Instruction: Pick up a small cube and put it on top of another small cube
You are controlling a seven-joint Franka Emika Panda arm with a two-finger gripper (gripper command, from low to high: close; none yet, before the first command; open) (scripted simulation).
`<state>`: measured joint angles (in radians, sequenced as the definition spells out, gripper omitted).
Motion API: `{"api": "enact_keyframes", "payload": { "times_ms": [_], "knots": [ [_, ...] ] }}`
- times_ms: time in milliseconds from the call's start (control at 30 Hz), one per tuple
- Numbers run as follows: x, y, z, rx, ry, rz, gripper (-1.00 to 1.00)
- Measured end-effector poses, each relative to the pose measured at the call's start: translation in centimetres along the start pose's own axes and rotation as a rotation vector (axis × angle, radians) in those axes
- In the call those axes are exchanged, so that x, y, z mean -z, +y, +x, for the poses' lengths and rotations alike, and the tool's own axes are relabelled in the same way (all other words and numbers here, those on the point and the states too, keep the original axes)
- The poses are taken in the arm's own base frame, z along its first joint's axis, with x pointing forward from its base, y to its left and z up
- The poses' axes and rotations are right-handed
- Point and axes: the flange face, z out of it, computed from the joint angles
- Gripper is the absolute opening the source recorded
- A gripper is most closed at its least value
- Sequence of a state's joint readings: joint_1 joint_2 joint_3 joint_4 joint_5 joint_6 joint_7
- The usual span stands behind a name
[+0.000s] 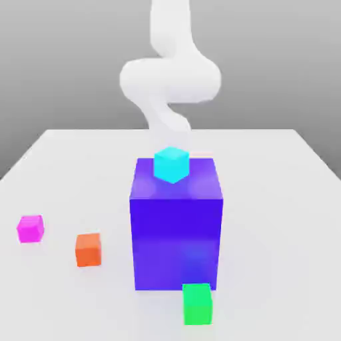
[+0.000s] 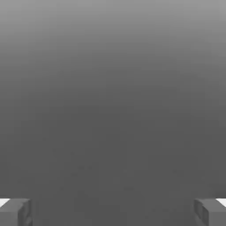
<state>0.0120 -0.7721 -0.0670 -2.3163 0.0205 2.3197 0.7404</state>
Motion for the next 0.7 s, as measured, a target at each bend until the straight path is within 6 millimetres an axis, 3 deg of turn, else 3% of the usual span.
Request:
{"api": "enact_keyframes", "payload": {
  "times_ms": [167,333,700],
  "knots": [
    [-4.4,4.9,3.1,-0.023,-0.068,-0.010,0.00],
    [-9.2,9.7,4.9,-0.038,-0.132,-0.031,0.00],
    [-19.3,20.6,5.2,-0.051,-0.269,-0.109,0.00]
  ]
}}
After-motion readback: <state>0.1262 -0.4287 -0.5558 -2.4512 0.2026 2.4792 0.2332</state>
